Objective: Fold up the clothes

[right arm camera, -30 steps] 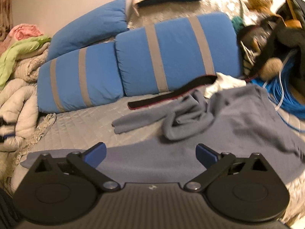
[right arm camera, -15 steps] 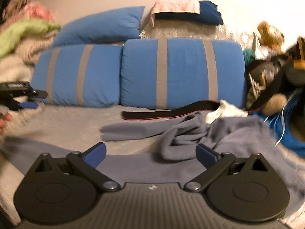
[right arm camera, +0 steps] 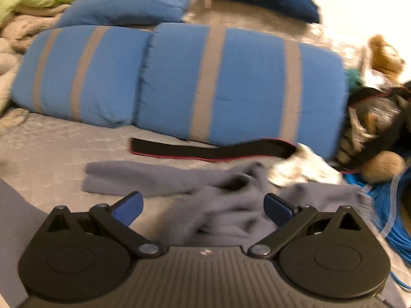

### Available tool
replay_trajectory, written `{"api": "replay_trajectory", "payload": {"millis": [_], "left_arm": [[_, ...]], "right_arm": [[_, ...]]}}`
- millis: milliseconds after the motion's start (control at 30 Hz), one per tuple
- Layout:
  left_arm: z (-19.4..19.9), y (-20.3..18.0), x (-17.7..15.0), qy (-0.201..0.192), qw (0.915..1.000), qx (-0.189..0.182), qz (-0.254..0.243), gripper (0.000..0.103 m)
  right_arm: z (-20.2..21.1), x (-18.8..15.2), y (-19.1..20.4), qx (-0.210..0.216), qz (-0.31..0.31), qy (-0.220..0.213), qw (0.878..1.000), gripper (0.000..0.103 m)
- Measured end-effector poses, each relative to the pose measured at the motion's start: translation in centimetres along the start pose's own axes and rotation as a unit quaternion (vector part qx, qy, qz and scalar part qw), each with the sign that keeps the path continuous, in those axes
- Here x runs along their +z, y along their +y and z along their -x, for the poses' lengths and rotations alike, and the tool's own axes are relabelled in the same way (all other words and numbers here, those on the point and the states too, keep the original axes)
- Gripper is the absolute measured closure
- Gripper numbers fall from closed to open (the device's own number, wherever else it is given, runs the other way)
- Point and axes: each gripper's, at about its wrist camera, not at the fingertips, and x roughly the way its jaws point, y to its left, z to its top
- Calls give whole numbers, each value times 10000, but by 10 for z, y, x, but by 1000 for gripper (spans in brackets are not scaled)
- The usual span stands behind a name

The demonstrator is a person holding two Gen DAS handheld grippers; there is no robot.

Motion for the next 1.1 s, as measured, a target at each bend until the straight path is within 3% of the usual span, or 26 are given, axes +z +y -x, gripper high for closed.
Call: {"api": "replay_trajectory", "payload": {"millis": [433, 533, 833, 933, 1033, 1067, 1100], "left_arm": [[2, 9, 11, -130, 9987, -297, 399, 16], [3, 9, 13, -83, 9985, -367, 408, 13], [5, 16, 17, -31, 9974, -370, 612, 9], [4, 20, 18, -6, 9973, -280, 681, 9], [1, 25, 19, 37, 9965, -209, 808, 9], [0, 28, 20, 51, 9959, -204, 876, 9], [-2, 30, 21, 82, 9950, -220, 975, 9]], "right_arm": [[-78, 19, 15, 338, 680, 307, 9966, 1], [-96, 23, 31, 454, 709, 505, 9952, 6], [-156, 23, 71, 250, 943, 1000, 9902, 23], [-172, 19, 80, -5, 1088, 1240, 9863, 36], [-177, 22, 86, -167, 1144, 1319, 9845, 75], [-178, 23, 88, -173, 1155, 1361, 9838, 101], [-175, 24, 87, -154, 1113, 1312, 9850, 103]]}}
